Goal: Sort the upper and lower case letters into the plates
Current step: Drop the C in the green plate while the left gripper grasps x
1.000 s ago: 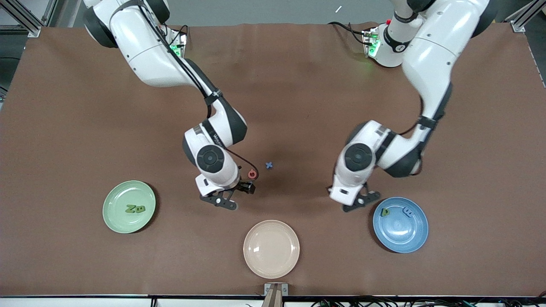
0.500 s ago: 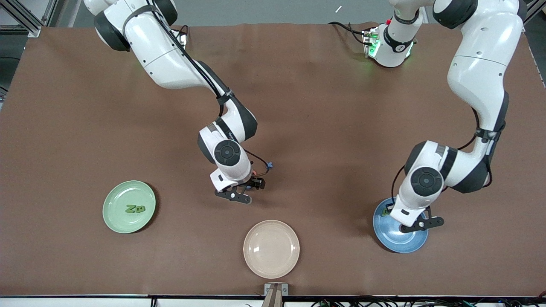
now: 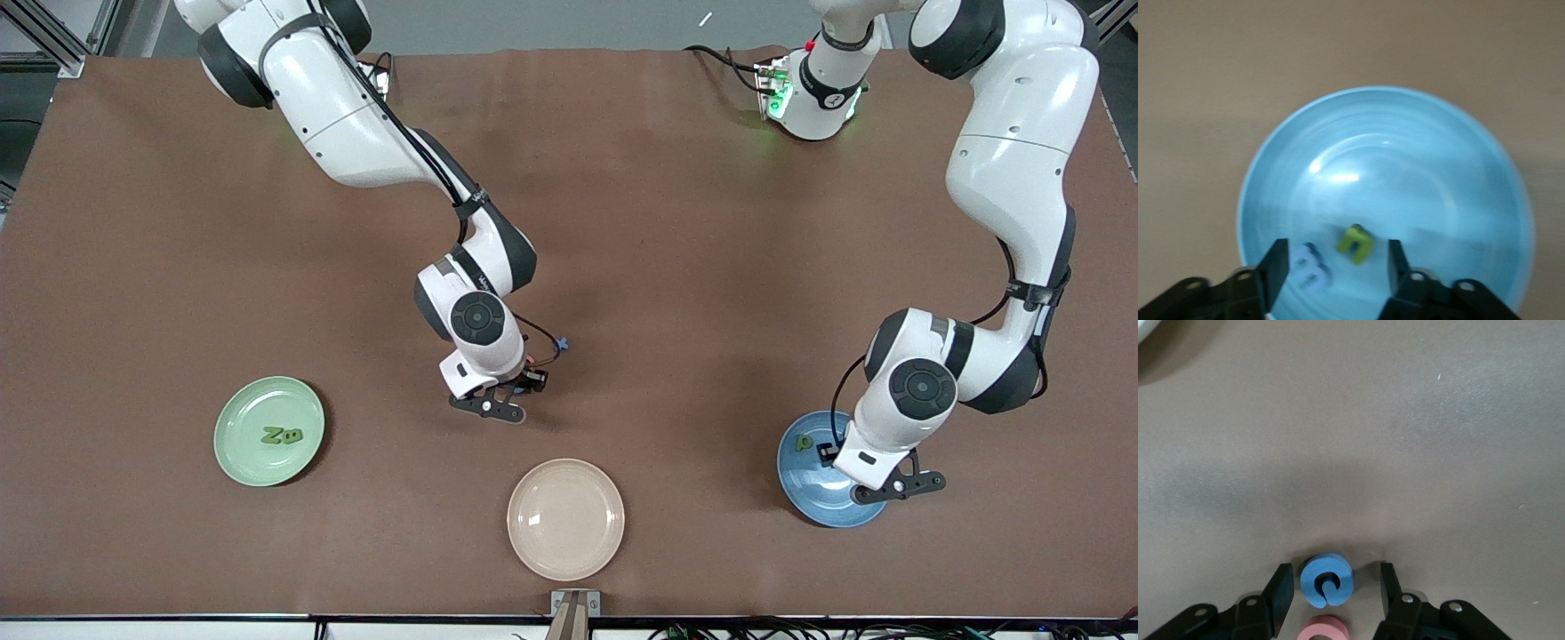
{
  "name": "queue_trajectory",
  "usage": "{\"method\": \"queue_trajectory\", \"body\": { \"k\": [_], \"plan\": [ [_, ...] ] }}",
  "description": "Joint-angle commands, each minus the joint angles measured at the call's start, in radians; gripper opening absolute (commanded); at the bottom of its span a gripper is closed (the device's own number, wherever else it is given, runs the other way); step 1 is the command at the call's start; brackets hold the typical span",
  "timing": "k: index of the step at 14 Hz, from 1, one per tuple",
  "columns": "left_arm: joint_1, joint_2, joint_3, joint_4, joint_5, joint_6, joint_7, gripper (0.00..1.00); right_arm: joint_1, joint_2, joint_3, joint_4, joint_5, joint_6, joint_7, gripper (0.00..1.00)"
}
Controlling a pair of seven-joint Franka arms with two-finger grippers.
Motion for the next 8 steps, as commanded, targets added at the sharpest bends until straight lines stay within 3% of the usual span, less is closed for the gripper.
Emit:
{"method": "queue_trajectory", "body": {
  "k": [1,5,8],
  "plan": [
    [0.0,-0.066,-0.09,-0.047,-0.069,-0.072,-0.063,1.0,0.015,0.007,-0.008,-0.007,-0.014,0.02,0.018,0.55],
    [-0.06,-0.066,-0.222,-0.11,-0.069,-0.072,-0.346,1.0,0.008,0.007,-0.007,-0.005,-0.013,0.016,0.017,0.26],
    [-0.231,-0.049,-0.216,-0.101,-0.063,-0.063,-0.596,0.99,0.0,0.004,-0.007,-0.005,-0.01,0.017,0.018,0.05]
  ]
}}
